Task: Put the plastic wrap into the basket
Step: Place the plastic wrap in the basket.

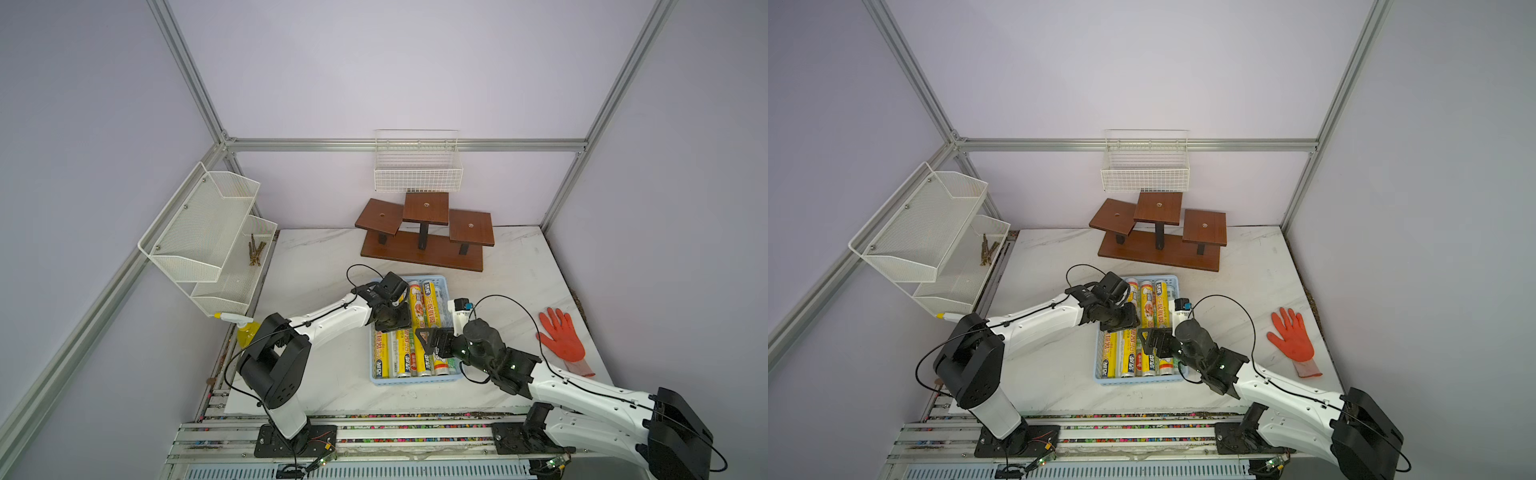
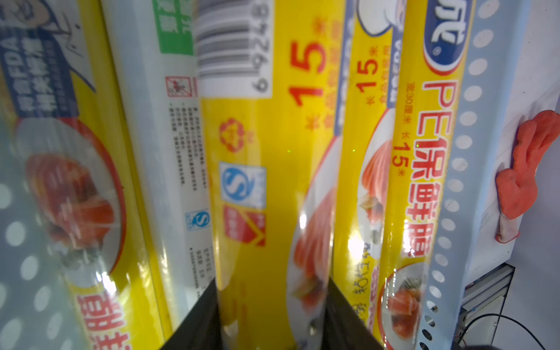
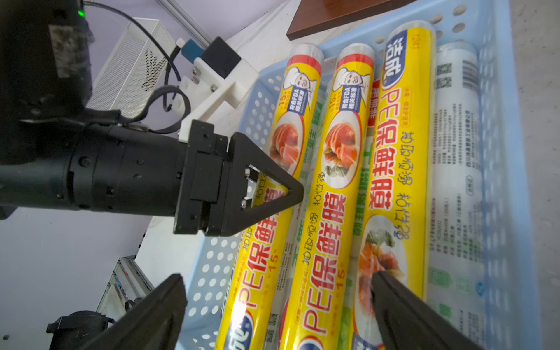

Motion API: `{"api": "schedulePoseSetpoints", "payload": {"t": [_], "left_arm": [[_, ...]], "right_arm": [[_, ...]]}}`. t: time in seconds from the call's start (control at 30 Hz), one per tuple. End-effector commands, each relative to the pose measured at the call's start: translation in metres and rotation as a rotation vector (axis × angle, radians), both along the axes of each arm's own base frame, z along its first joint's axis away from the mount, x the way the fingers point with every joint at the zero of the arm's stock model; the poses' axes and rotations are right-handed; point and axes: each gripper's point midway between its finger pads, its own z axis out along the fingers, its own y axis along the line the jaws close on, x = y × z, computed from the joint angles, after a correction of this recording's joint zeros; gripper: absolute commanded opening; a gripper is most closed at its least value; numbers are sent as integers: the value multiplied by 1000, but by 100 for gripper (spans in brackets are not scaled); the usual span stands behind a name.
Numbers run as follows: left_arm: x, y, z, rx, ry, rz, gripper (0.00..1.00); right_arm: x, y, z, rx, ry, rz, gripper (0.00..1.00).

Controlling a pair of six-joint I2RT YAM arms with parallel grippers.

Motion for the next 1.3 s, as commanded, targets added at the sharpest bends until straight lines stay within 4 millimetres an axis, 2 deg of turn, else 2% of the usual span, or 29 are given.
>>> {"api": "schedulePoseSetpoints", "payload": {"t": [0.0,0.17,0.27,0.33,0.47,0.57,0.77,0.93,1.1,1.27], "left_arm": [[5,-4,13,-6,-34,3,49],[2,-1,13,-9,-23,19,49],[1,2,15,-7,-32,31,43],[1,5,19,-8,-44,44,44],[1,7,26,-17,-58,56,50],[0,6,31,-25,-67,43,55],[-1,8,34,-15,-75,25,57],[2,18,62,-16,-178,35,57],[6,43,101,-14,-368,81,57],[7,74,123,18,-553,133,60]], "right_arm": [[2,-7,3,6,-12,-34,99],[2,-11,2,3,-12,-46,99],[2,-12,1,2,-11,-51,99],[2,-12,2,2,-11,-52,99],[4,-18,4,-12,-25,-82,99],[7,-30,11,-31,-55,-130,99],[9,-54,28,-55,-121,-214,99],[12,-86,43,-104,-192,-337,99],[13,-120,62,-152,-294,-458,99],[16,-155,80,-270,-415,-586,100]]}}
